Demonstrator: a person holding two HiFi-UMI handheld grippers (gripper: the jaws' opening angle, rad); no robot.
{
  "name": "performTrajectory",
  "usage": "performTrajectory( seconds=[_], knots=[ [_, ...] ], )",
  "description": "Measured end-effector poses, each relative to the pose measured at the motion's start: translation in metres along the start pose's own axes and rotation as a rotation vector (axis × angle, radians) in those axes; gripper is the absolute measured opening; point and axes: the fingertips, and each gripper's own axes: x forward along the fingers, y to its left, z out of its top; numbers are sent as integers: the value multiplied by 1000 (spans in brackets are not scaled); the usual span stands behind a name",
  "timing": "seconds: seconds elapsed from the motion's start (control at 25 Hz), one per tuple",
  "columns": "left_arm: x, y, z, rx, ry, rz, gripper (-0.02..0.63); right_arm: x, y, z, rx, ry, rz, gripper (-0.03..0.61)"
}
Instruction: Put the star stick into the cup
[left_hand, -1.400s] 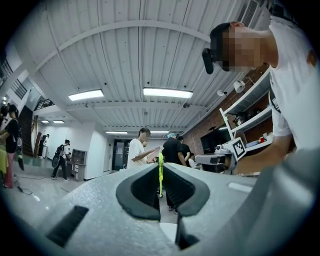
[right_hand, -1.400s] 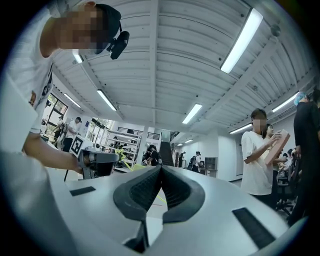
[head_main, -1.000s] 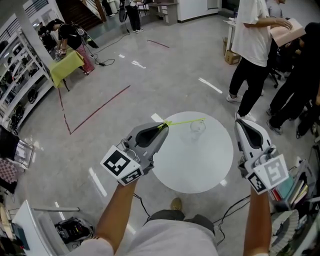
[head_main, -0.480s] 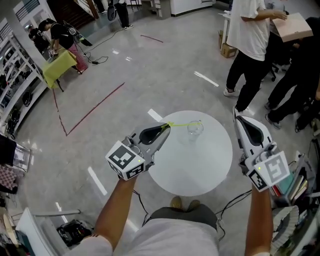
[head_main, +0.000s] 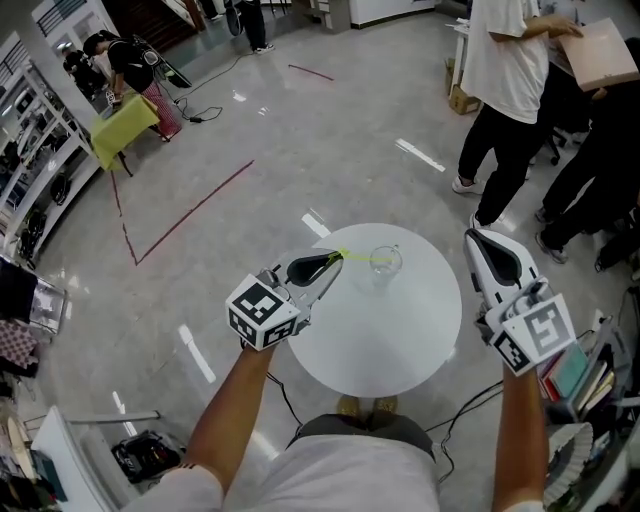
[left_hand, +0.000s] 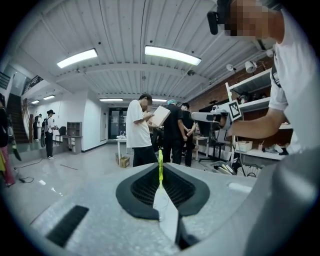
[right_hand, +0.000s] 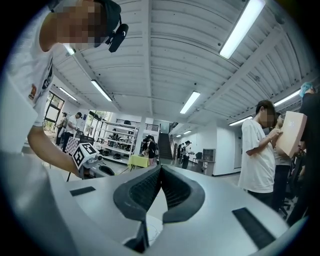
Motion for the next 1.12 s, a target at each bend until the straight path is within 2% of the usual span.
performTrajectory(
  seconds=[0.64, 1.12],
  knots=[
    [52, 10, -56, -75, 152, -10, 28, 13, -21, -24, 22, 31, 44, 11],
    [71, 13, -82, -134, 207, -14, 29, 8, -28, -38, 39, 49, 39, 11]
  ],
)
